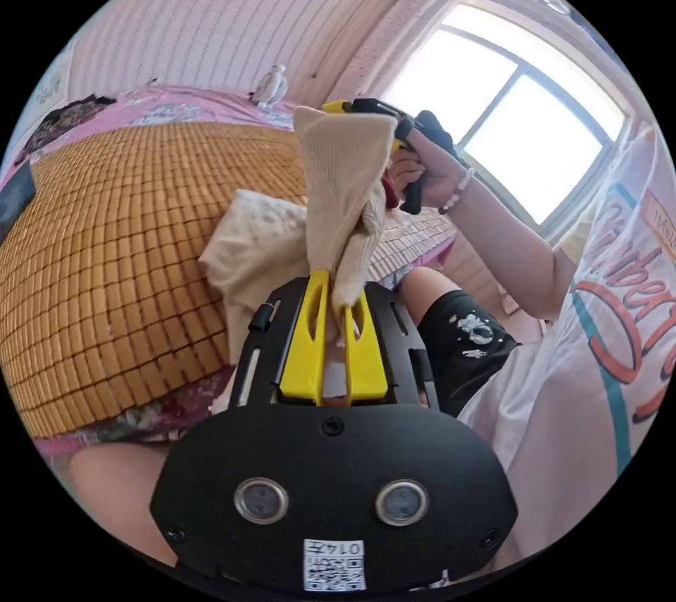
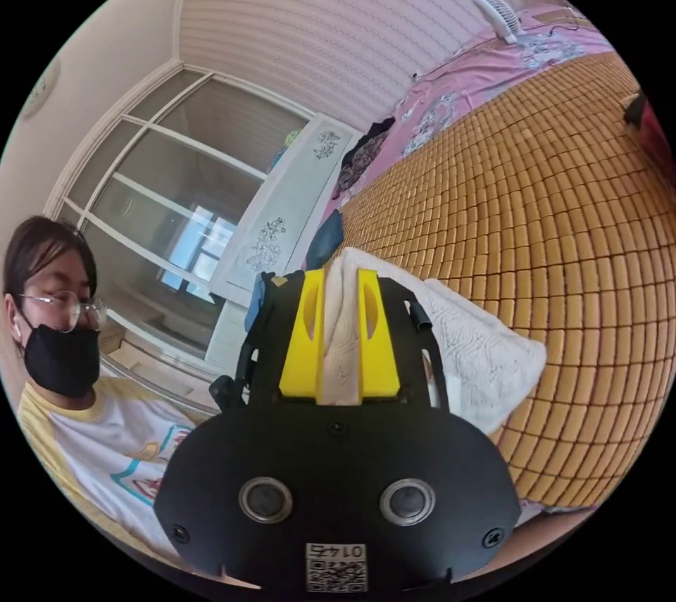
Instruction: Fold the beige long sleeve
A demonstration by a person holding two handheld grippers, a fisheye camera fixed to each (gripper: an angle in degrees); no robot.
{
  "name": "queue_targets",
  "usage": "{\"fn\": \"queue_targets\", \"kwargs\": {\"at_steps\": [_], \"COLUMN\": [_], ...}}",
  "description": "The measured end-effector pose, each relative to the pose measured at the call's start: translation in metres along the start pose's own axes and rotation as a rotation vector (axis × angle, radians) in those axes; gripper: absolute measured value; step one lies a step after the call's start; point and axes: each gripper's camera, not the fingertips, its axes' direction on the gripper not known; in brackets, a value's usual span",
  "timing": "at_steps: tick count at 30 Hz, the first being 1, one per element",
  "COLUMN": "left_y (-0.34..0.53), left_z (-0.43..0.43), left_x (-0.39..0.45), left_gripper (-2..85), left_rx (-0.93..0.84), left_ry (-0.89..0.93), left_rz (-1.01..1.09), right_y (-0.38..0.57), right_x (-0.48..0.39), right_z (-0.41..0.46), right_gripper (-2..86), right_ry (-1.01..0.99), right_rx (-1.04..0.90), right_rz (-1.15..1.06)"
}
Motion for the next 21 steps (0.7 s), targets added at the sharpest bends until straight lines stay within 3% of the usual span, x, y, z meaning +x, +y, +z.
{"fn": "queue_targets", "kwargs": {"at_steps": [4, 7, 12, 15, 21], "left_y": [0.022, 0.021, -0.01, -0.034, -0.065], "left_z": [-0.041, -0.055, -0.019, 0.018, 0.071], "left_x": [-0.06, -0.089, -0.118, -0.142, -0.187], "left_gripper": [3.2, 4.2, 13.0, 18.4, 21.8], "left_rx": [0.006, 0.063, 0.091, 0.04, -0.225], "left_ry": [-0.168, -0.173, -0.172, -0.14, -0.074], "left_rz": [-0.15, -0.187, -0.088, -0.056, -0.119], "right_y": [-0.006, 0.006, 0.056, 0.091, 0.127], "right_x": [0.013, 0.002, -0.001, 0.016, 0.063], "right_z": [0.084, 0.062, 0.011, 0.004, 0.034], "right_gripper": [8.1, 8.4, 11.3, 16.1, 17.1], "right_ry": [0.072, 0.08, 0.344, 0.499, 0.402], "right_rx": [-0.07, 0.019, 0.121, 0.116, 0.065], "right_rz": [-0.056, -0.127, -0.161, -0.092, 0.113]}}
